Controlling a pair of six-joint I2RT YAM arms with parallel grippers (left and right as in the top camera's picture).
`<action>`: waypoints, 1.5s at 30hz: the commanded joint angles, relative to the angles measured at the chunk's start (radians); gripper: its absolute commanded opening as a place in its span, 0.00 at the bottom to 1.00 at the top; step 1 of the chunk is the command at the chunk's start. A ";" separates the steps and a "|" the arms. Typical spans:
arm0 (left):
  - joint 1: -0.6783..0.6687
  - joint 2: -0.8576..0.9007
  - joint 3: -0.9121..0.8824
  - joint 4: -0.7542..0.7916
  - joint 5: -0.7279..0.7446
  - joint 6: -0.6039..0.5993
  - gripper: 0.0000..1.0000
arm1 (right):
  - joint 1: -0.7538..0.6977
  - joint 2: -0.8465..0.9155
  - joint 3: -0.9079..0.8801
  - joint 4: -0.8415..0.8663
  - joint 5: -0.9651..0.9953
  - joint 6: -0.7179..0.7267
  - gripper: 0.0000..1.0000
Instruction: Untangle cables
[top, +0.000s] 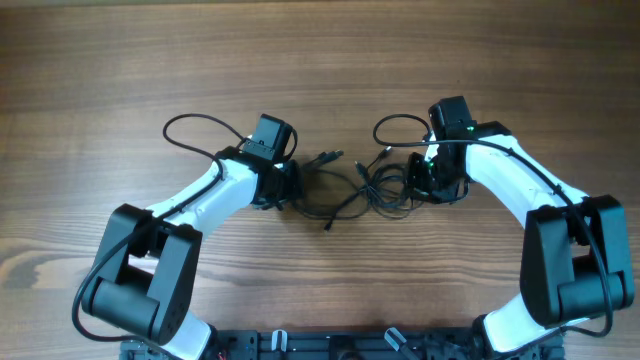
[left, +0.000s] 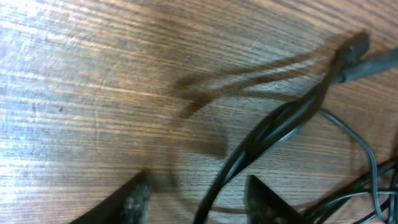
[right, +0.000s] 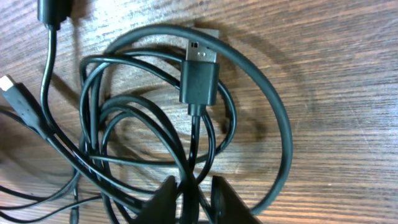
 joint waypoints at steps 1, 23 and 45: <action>0.003 0.010 -0.023 0.003 -0.011 0.004 0.18 | 0.003 0.015 -0.009 -0.006 0.021 0.003 0.15; 0.437 -0.249 -0.023 -0.069 0.009 0.136 0.04 | 0.003 0.015 -0.009 -0.087 0.204 0.083 0.04; 0.346 -0.250 -0.023 -0.076 0.432 0.132 0.71 | 0.000 0.015 -0.006 -0.078 -0.080 -0.034 0.08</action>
